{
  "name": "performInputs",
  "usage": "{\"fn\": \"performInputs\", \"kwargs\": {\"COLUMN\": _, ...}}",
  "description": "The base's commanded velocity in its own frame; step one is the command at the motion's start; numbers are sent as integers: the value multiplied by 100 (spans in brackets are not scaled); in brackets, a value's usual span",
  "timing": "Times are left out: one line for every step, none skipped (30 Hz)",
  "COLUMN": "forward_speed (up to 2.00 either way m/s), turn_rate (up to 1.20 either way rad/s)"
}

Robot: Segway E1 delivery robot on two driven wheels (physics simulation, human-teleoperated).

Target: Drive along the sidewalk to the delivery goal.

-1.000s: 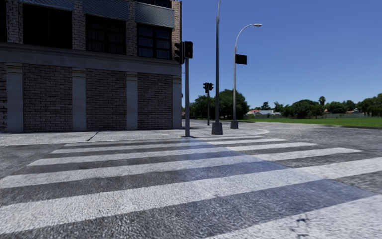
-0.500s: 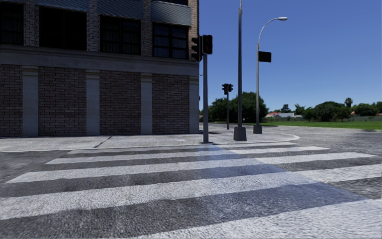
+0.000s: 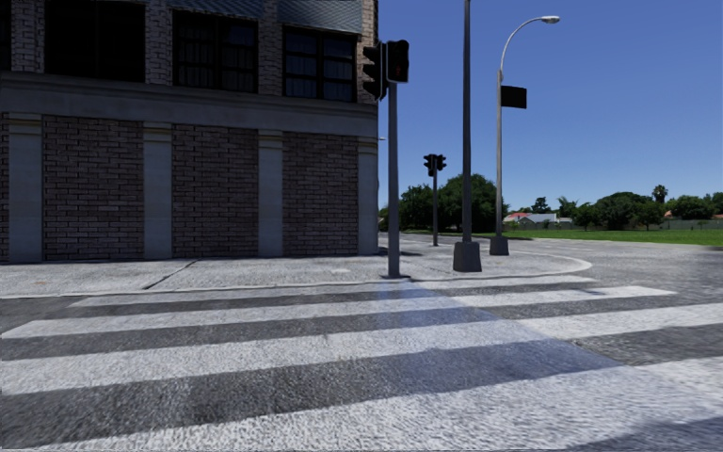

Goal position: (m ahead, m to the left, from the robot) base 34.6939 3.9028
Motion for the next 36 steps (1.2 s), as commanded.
{"fn": "performInputs", "kwargs": {"forward_speed": 170, "turn_rate": 32}}
{"fn": "performInputs", "kwargs": {"forward_speed": 170, "turn_rate": 32}}
{"fn": "performInputs", "kwargs": {"forward_speed": 170, "turn_rate": 52}}
{"fn": "performInputs", "kwargs": {"forward_speed": 170, "turn_rate": 64}}
{"fn": "performInputs", "kwargs": {"forward_speed": 170, "turn_rate": 70}}
{"fn": "performInputs", "kwargs": {"forward_speed": 170, "turn_rate": 72}}
{"fn": "performInputs", "kwargs": {"forward_speed": 170, "turn_rate": 72}}
{"fn": "performInputs", "kwargs": {"forward_speed": 170, "turn_rate": 63}}
{"fn": "performInputs", "kwargs": {"forward_speed": 170, "turn_rate": 53}}
{"fn": "performInputs", "kwargs": {"forward_speed": 170, "turn_rate": 49}}
{"fn": "performInputs", "kwargs": {"forward_speed": 170, "turn_rate": 49}}
{"fn": "performInputs", "kwargs": {"forward_speed": 170, "turn_rate": 48}}
{"fn": "performInputs", "kwargs": {"forward_speed": 170, "turn_rate": 46}}
{"fn": "performInputs", "kwargs": {"forward_speed": 170, "turn_rate": 43}}
{"fn": "performInputs", "kwargs": {"forward_speed": 170, "turn_rate": 35}}
{"fn": "performInputs", "kwargs": {"forward_speed": 170, "turn_rate": 18}}
{"fn": "performInputs", "kwargs": {"forward_speed": 170, "turn_rate": 10}}
{"fn": "performInputs", "kwargs": {"forward_speed": 170, "turn_rate": 10}}
{"fn": "performInputs", "kwargs": {"forward_speed": 170, "turn_rate": 8}}
{"fn": "performInputs", "kwargs": {"forward_speed": 170, "turn_rate": 8}}
{"fn": "performInputs", "kwargs": {"forward_speed": 170, "turn_rate": 7}}
{"fn": "performInputs", "kwargs": {"forward_speed": 170, "turn_rate": 1}}
{"fn": "performInputs", "kwargs": {"forward_speed": 170, "turn_rate": 0}}
{"fn": "performInputs", "kwargs": {"forward_speed": 170, "turn_rate": 0}}
{"fn": "performInputs", "kwargs": {"forward_speed": 170, "turn_rate": 0}}
{"fn": "performInputs", "kwargs": {"forward_speed": 170, "turn_rate": 0}}
{"fn": "performInputs", "kwargs": {"forward_speed": 170, "turn_rate": 0}}
{"fn": "performInputs", "kwargs": {"forward_speed": 170, "turn_rate": 0}}
{"fn": "performInputs", "kwargs": {"forward_speed": 170, "turn_rate": 0}}
{"fn": "performInputs", "kwargs": {"forward_speed": 170, "turn_rate": 0}}
{"fn": "performInputs", "kwargs": {"forward_speed": 170, "turn_rate": 0}}
{"fn": "performInputs", "kwargs": {"forward_speed": 170, "turn_rate": 10}}
{"fn": "performInputs", "kwargs": {"forward_speed": 170, "turn_rate": 22}}
{"fn": "performInputs", "kwargs": {"forward_speed": 170, "turn_rate": 34}}
{"fn": "performInputs", "kwargs": {"forward_speed": 170, "turn_rate": 44}}
{"fn": "performInputs", "kwargs": {"forward_speed": 170, "turn_rate": 47}}
